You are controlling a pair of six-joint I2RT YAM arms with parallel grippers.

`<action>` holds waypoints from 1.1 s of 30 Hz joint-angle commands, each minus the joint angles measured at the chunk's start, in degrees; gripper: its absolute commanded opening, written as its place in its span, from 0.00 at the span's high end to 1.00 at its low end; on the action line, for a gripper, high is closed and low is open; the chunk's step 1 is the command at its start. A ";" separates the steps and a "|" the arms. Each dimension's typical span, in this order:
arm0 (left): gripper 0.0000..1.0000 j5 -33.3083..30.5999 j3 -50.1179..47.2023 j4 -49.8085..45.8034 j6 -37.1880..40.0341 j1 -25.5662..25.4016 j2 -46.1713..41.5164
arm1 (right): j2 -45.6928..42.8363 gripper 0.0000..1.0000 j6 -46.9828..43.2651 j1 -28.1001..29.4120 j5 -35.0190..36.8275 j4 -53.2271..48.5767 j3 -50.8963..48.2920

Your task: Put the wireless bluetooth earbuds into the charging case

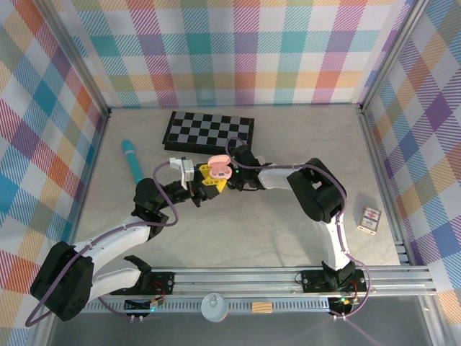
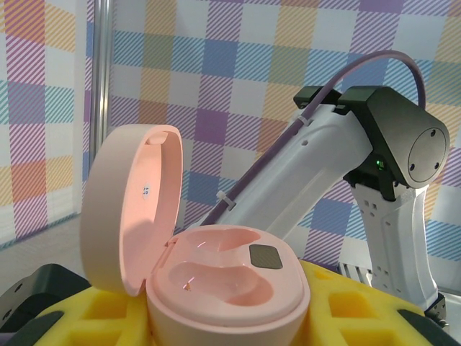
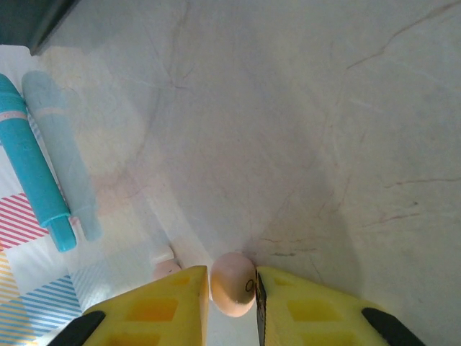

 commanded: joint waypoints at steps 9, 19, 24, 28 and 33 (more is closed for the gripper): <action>0.67 -1.41 1.95 -2.00 2.28 0.73 -0.44 | 3.29 0.75 -2.11 0.07 -2.94 -1.67 2.48; 0.67 -3.70 0.72 -5.74 5.47 0.95 -3.09 | 5.50 0.80 -4.34 0.12 -2.78 -7.55 7.03; 0.67 -4.35 0.63 -8.26 6.86 1.08 -5.38 | 5.76 0.80 -6.06 0.16 -2.52 -10.15 9.11; 0.67 -4.98 0.37 -9.63 7.59 1.08 -6.82 | 5.45 0.80 -6.87 0.17 -1.82 -11.12 9.31; 0.67 -6.33 -0.24 -11.05 8.12 1.13 -9.05 | 5.28 0.81 -7.77 0.24 -1.80 -12.15 9.30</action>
